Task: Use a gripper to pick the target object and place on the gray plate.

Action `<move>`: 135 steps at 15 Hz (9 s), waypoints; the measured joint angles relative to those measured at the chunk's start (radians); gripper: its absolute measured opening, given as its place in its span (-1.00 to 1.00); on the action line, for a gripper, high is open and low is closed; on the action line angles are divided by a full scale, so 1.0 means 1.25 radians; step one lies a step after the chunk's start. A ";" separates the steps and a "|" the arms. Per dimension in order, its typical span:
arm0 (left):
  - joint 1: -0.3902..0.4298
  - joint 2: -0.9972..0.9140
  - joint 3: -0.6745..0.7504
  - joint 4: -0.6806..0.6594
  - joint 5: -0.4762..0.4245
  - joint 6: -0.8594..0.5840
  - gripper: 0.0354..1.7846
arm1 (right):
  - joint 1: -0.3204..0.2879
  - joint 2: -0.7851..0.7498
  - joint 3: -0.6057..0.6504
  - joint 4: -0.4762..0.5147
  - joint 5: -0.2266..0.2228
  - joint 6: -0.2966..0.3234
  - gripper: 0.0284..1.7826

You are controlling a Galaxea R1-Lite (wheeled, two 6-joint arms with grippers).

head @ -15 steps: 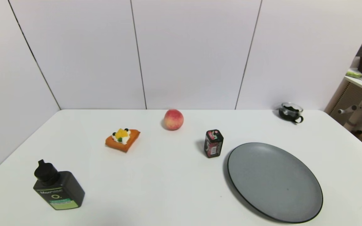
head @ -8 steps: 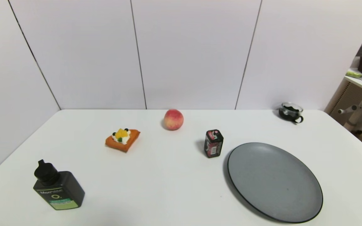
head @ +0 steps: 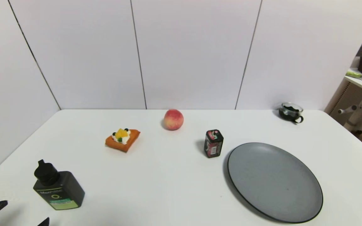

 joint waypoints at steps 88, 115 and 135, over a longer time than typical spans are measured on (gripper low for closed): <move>-0.739 1.137 -0.958 -0.201 -0.010 -0.022 0.23 | 0.000 0.000 0.000 -0.001 0.000 0.001 0.92; -0.791 1.399 -1.191 -0.202 -0.011 -0.034 0.51 | 0.000 0.000 0.000 -0.001 0.000 0.001 0.92; -0.605 0.659 -0.483 -0.118 -0.006 -0.033 0.87 | 0.000 0.000 0.000 -0.002 0.001 0.001 0.92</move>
